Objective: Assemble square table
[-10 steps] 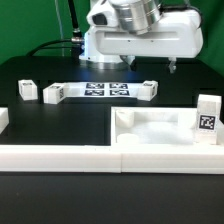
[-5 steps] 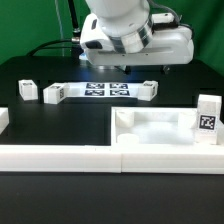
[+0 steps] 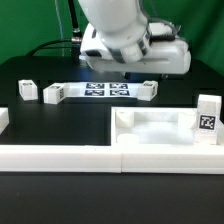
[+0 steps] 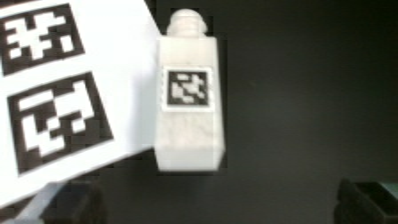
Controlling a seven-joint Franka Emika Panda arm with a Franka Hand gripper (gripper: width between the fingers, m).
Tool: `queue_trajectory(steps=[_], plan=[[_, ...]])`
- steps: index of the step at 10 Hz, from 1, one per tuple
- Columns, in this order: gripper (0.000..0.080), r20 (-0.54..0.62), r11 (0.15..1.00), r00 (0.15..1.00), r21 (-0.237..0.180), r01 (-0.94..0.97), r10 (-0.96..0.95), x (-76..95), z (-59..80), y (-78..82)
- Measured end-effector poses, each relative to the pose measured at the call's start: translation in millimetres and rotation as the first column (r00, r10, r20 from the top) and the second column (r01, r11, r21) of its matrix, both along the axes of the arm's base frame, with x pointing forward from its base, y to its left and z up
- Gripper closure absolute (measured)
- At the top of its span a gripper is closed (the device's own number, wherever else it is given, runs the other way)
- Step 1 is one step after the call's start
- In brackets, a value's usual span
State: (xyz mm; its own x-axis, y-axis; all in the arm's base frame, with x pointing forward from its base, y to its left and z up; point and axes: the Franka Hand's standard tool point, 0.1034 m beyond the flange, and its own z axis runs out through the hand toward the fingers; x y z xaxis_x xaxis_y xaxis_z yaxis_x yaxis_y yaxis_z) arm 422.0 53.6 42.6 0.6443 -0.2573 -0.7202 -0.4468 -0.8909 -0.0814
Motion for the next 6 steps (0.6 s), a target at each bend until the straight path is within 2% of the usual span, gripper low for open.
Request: queue_trajectory(steps=[2, 6], plan=[[0.0151, -0.036, 1.0, 0.999, 0.004, 0.029, -0.029, -16.3, -15.0, 2.2], [0.0151, -0.037, 0.999, 0.999, 0.001, 0.032, -0.032, -17.1, -16.8, 0.0]])
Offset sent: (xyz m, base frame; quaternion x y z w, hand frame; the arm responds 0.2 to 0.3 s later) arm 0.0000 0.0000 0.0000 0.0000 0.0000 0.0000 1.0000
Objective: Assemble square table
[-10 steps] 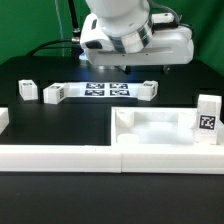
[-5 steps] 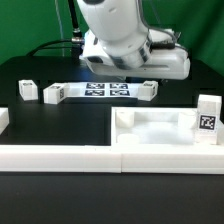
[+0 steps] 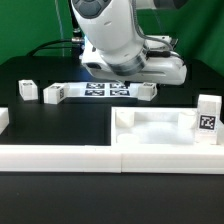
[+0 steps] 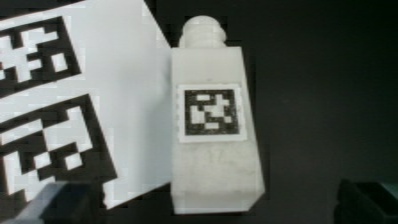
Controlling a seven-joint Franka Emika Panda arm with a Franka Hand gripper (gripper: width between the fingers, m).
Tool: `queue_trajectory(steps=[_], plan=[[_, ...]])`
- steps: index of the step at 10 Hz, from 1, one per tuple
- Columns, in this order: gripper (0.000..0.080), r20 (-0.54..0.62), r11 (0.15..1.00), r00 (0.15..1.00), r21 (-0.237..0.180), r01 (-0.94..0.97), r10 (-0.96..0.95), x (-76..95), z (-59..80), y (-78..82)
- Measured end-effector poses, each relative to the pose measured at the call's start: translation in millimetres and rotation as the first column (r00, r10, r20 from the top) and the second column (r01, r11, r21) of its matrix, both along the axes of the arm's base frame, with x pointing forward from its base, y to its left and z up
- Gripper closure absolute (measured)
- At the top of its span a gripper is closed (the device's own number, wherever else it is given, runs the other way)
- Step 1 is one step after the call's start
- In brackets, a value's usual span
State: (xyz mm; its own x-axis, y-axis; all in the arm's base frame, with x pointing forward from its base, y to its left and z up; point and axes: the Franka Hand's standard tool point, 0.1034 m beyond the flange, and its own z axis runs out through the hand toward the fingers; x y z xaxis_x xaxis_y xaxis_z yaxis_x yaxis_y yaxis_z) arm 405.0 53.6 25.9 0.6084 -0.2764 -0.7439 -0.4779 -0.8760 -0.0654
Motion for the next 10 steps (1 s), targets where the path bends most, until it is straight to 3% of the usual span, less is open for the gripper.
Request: queue_trajectory(steps=[4, 7, 9, 10], plan=[[0.0151, -0.066, 1.0, 0.997, -0.018, 0.025, -0.026, -28.0, -15.3, 12.0], [0.0151, -0.074, 0.999, 0.997, -0.018, 0.026, -0.027, -31.0, -16.9, 12.6], [0.0374, -0.074, 0.999, 0.997, -0.019, 0.027, -0.029, -31.0, -16.9, 12.1], [0.0374, -0.074, 0.999, 0.997, -0.019, 0.028, -0.029, -30.9, -16.9, 11.9]])
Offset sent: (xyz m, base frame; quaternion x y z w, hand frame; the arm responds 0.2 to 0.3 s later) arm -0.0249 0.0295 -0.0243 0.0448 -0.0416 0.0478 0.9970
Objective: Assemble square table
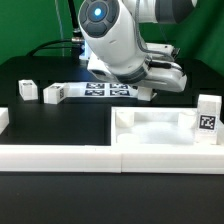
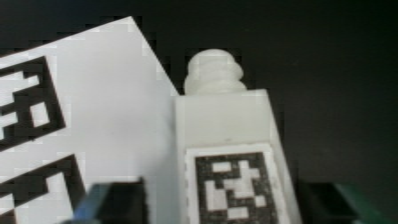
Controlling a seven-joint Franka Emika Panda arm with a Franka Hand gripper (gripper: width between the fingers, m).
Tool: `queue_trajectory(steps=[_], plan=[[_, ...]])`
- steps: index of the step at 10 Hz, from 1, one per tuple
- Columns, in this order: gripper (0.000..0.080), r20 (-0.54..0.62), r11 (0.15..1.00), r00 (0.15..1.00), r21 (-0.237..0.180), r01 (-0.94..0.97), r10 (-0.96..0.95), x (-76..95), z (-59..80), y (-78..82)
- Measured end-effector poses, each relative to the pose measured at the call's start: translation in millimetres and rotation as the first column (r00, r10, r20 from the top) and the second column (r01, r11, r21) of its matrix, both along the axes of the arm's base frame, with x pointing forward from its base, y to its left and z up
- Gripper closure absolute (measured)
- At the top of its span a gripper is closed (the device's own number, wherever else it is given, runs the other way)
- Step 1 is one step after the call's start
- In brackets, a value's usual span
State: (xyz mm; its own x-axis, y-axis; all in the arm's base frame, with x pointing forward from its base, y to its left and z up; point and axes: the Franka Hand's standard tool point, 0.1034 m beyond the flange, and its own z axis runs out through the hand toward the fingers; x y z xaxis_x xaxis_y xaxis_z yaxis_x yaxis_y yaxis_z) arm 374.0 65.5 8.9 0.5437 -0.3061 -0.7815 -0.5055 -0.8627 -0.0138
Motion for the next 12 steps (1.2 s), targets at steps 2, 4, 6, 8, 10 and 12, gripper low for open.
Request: queue_trajectory(steps=[2, 4, 6, 8, 10, 12], plan=[[0.0514, 0.0, 1.0, 1.0, 0.0, 0.001, -0.001, 0.1, 0.0, -0.5], [0.0514, 0.0, 1.0, 1.0, 0.0, 0.003, -0.003, 0.1, 0.0, -1.0], [0.0514, 0.0, 1.0, 1.0, 0.0, 0.003, -0.003, 0.2, 0.0, -1.3], [0.0512, 0.023, 0.999, 0.999, -0.013, -0.031, 0.032, 7.6, 9.1, -9.4], [0.0512, 0.096, 0.998, 0.993, -0.013, -0.069, 0.07, 37.4, 50.2, -29.5], [0.0512, 0.153, 0.993, 0.981, -0.018, -0.115, 0.117, 67.2, 96.6, -42.2]])
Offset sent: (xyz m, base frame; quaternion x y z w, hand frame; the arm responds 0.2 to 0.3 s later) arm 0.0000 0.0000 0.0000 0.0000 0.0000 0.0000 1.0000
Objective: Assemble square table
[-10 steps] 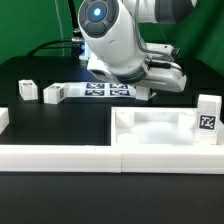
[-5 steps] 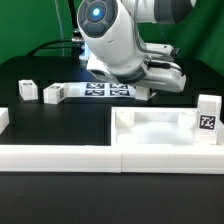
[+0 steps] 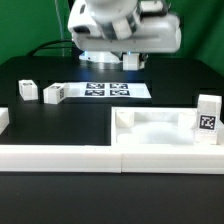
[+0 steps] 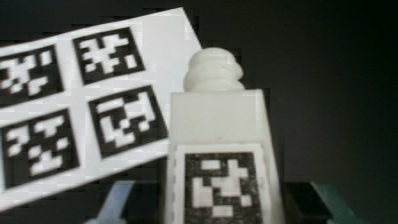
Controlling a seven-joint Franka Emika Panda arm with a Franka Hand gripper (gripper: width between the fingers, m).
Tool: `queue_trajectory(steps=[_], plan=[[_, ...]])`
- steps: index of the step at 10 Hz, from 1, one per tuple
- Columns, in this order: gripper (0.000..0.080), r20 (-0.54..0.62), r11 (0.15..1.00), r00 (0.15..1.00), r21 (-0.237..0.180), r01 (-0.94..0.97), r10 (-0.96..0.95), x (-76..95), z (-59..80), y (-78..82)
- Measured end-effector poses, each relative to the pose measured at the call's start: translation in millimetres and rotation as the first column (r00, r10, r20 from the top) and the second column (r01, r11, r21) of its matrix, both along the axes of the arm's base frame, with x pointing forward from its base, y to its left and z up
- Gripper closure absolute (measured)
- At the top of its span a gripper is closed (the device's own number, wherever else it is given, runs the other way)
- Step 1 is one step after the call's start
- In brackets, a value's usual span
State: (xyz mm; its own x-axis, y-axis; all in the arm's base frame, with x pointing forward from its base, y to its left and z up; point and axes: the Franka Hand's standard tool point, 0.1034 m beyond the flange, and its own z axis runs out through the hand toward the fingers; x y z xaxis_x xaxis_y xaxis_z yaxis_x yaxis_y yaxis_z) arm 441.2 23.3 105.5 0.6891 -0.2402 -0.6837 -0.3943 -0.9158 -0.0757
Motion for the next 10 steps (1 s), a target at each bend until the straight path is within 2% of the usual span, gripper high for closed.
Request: queue_trajectory(steps=[1, 2, 4, 5, 6, 7, 8, 10], plan=[[0.0512, 0.035, 1.0, 0.999, -0.023, 0.018, -0.017, -1.3, 5.7, 5.1], [0.0512, 0.116, 0.998, 0.993, -0.049, 0.025, -0.02, 1.7, 1.0, 4.6], [0.0512, 0.229, 0.996, 0.973, -0.079, 0.036, -0.017, 5.8, 3.0, 5.3], [0.0512, 0.309, 0.994, 0.951, -0.105, 0.01, 0.023, 30.0, 15.2, -5.7], [0.0512, 0.45, 0.993, 0.891, -0.116, -0.009, 0.061, 66.4, 33.0, -18.3], [0.0512, 0.534, 0.989, 0.839, -0.148, -0.029, 0.105, 87.6, 43.7, -23.4], [0.0512, 0.612, 0.981, 0.777, -0.191, -0.035, 0.147, 105.9, 52.2, -21.7], [0.0512, 0.682, 0.975, 0.715, -0.222, 0.002, 0.154, 100.0, 45.6, -23.2]])
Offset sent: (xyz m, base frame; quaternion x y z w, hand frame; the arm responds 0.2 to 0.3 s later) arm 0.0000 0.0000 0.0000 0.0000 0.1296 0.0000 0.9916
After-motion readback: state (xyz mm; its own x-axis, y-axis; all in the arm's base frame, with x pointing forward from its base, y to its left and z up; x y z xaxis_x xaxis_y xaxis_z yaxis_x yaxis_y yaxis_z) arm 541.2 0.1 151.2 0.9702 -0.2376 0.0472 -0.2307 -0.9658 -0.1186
